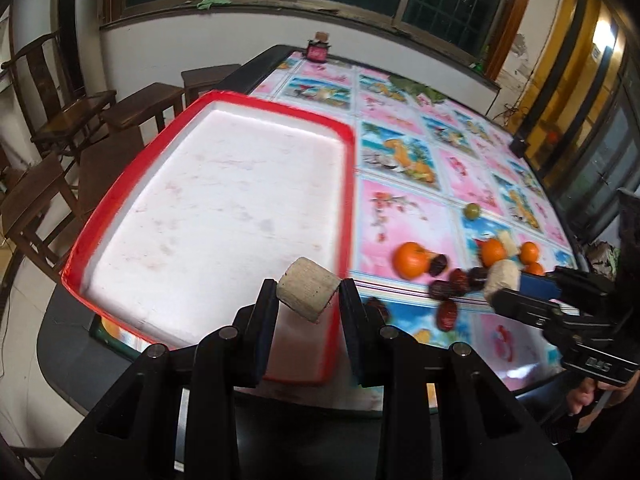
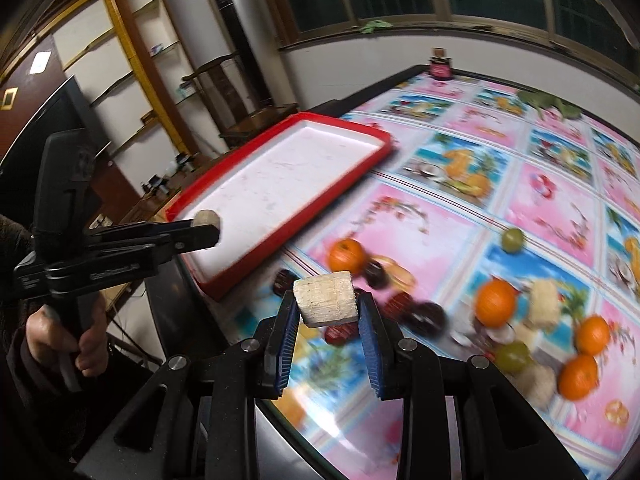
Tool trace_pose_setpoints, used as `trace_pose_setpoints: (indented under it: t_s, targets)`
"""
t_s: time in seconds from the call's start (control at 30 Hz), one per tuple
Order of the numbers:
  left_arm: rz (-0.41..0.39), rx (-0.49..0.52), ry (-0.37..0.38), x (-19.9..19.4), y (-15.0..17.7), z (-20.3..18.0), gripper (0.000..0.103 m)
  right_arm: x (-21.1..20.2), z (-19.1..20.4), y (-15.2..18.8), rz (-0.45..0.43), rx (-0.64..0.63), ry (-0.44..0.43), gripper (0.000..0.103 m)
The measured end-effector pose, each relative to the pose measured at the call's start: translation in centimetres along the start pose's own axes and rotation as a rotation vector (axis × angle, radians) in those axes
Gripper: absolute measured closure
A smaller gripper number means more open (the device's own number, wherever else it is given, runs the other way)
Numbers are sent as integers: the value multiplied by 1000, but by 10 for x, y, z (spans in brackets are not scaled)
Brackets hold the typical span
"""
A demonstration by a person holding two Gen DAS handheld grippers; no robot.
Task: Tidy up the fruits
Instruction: 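Carry the left tool's chunk over the red-rimmed tray while the right tool carries its chunk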
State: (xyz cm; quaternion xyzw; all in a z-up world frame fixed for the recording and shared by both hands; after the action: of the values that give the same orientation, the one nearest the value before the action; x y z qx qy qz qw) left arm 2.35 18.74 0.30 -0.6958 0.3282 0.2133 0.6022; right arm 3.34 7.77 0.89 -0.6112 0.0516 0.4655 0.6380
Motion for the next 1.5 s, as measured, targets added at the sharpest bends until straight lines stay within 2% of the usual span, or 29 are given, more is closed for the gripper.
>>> trace_pose_setpoints:
  t_s: [0.17,0.27,0.37,0.5,0.67,0.83,0.97,1.07,1.23,1.37,1.5]
  targets:
    - [64,23,0,17,11,8,74,20,19,-7,19,-23,-34,73]
    - [127,34,58,17,29,2,74,29,27,-8,34,-35,-43,73]
    - [141,84,57,9,44,-3,74,36,32,-10,44,-46,-50,73]
    - [145,98,74,-2,51,-6,74,46,40,-17,55,-64,-63,73]
    - [107,41,36,2,32,12,74,62,54,-32,46,-104,-94,73]
    - [68,-51,-24,14,11,48,74,92,61,-50,61,-132,-117,73]
    - [48,-55,-76,17,2,68,74,119,76,-52,97,-154,-156,73]
    - [47,-70,-94,22,-1,80,74,140,84,-48,118,-173,-141,73]
    - [38,-89,-60,29,-14,75,74,155,73,-54,111,-160,-99,73]
    - [15,-88,-22,44,-41,61,74,162,46,-77,76,-134,-72,73]
    - [31,-92,-2,73,-60,49,74,170,22,-99,52,-131,-54,73]
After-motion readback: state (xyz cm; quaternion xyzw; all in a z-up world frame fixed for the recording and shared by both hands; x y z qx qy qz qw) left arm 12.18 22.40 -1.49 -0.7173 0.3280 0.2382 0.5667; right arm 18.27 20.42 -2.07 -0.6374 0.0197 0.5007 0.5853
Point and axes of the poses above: each gripper's, at about its wrist camera, not at the fingertips, and x roughly the way its jaws point, z to its left, y to its underside, the point moved 7 cm from there along x, roughly the way its jaws point, and after that the axes turned 9 degrees about -z, right-handed, at the moved point
